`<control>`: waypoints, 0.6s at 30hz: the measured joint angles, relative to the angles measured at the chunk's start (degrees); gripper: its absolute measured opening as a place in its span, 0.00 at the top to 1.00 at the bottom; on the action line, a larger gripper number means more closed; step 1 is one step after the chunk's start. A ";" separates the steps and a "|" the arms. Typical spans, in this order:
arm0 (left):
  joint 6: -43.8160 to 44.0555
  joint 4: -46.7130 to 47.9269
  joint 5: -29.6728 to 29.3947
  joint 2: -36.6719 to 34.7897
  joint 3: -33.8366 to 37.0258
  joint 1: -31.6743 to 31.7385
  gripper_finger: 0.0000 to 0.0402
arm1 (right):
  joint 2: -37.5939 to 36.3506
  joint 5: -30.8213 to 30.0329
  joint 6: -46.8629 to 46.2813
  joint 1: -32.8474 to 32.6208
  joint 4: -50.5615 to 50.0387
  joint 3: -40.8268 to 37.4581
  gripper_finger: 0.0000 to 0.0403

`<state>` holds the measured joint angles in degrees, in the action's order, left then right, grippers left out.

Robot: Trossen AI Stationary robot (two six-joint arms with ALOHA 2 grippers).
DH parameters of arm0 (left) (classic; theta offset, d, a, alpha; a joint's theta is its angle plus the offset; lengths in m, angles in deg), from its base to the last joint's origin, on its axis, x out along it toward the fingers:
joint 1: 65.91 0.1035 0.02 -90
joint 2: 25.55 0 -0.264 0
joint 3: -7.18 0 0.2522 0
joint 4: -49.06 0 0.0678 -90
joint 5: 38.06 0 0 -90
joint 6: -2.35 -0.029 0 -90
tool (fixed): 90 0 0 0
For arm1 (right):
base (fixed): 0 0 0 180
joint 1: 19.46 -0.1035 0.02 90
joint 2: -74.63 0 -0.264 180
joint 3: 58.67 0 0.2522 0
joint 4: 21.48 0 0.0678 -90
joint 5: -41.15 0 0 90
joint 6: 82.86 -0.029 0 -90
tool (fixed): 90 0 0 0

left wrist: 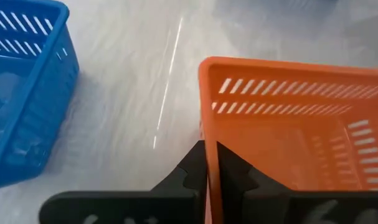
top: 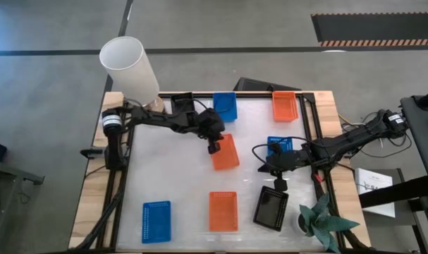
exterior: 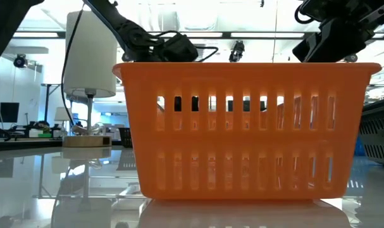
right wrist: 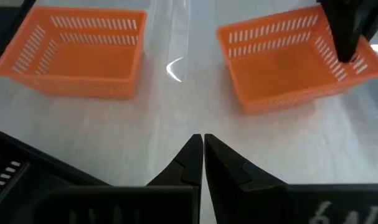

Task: Stack baskets by color
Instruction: Stack the middle left orange bin on top of the top right orange bin

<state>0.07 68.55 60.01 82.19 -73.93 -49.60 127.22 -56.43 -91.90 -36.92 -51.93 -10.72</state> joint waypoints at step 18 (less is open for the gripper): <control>0.37 -1.90 0.09 -9.87 3.84 -1.89 0.68 | 0.75 -2.32 0.59 8.19 10.18 0.00 0.71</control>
<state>0.44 66.65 60.10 72.32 -70.10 -51.48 127.97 -58.76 -91.31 -28.74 -41.75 -10.72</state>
